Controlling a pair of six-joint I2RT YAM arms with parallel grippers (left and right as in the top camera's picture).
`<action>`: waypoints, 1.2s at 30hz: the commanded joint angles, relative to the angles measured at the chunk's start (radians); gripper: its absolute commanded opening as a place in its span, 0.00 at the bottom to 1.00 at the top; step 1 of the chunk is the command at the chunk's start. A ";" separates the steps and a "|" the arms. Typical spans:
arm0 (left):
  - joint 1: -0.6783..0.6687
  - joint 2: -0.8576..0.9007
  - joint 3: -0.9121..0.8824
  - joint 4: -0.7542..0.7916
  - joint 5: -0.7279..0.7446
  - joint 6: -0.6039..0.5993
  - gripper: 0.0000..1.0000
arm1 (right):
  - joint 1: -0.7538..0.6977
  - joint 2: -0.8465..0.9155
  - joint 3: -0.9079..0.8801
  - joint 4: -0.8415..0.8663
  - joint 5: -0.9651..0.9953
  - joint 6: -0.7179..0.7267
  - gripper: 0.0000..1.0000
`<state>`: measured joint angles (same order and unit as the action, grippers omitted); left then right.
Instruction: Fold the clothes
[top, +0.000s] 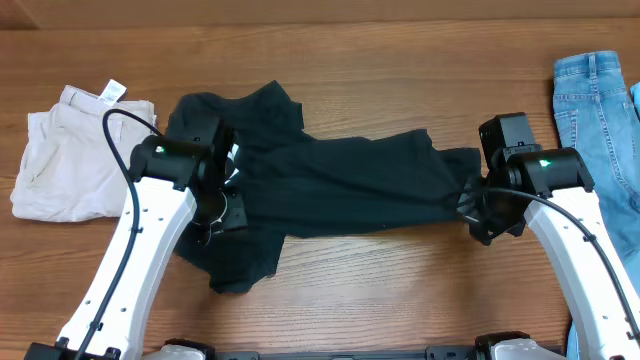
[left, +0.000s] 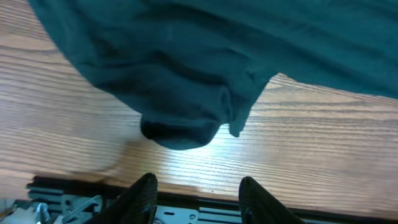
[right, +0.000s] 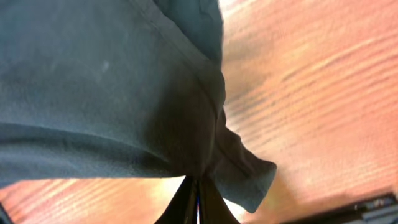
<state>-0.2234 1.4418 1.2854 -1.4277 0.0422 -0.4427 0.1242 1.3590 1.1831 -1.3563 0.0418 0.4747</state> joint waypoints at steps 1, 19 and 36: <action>-0.022 -0.011 -0.028 0.012 0.063 0.029 0.49 | -0.008 -0.002 0.006 -0.041 -0.035 0.016 0.04; -0.275 0.003 -0.577 0.627 -0.019 -0.059 0.56 | -0.008 -0.002 0.006 0.031 -0.036 0.016 0.04; -0.171 -0.138 -0.219 -0.068 -0.019 -0.229 0.04 | -0.008 -0.002 0.006 0.045 0.034 0.026 0.04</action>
<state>-0.4133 1.4376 0.9192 -1.3380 0.1314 -0.6231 0.1238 1.3598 1.1828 -1.3159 0.0238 0.4789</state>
